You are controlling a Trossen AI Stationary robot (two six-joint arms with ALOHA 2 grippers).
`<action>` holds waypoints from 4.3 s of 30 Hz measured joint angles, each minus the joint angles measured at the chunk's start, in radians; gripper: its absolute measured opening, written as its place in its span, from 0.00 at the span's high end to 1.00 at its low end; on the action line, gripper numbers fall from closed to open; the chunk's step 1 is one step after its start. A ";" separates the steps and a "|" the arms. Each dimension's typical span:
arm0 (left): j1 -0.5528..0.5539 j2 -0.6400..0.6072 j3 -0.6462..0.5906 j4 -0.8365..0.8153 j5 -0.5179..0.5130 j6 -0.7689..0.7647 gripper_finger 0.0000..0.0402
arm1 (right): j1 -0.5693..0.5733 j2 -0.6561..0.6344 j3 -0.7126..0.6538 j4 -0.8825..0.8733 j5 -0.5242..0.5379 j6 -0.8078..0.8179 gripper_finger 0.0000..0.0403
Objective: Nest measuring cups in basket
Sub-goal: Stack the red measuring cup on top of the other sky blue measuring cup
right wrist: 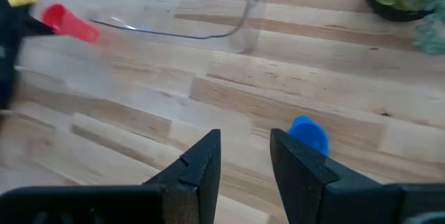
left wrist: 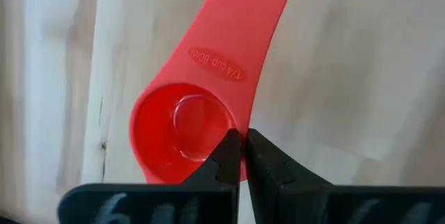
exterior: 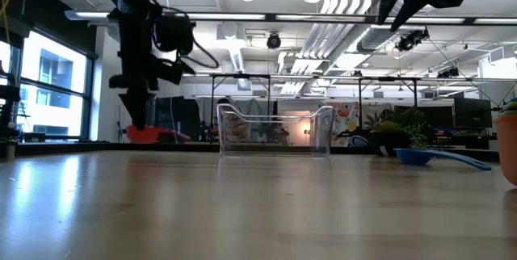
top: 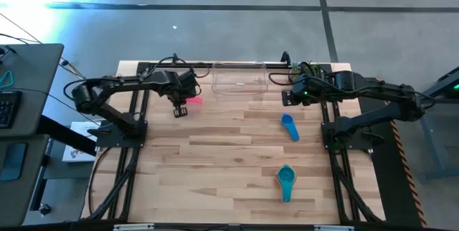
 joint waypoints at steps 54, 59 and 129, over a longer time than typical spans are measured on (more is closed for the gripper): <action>-0.847 0.010 0.355 0.017 -0.001 0.352 0.99 | 0.204 0.401 0.000 0.987 -0.219 0.047 0.71; -0.850 0.009 0.355 0.035 0.002 0.427 0.99 | 0.207 0.438 0.000 0.991 -0.260 0.058 0.74; -0.748 0.112 0.354 0.138 0.039 0.590 0.98 | 0.194 0.576 0.000 0.873 -0.398 0.018 0.55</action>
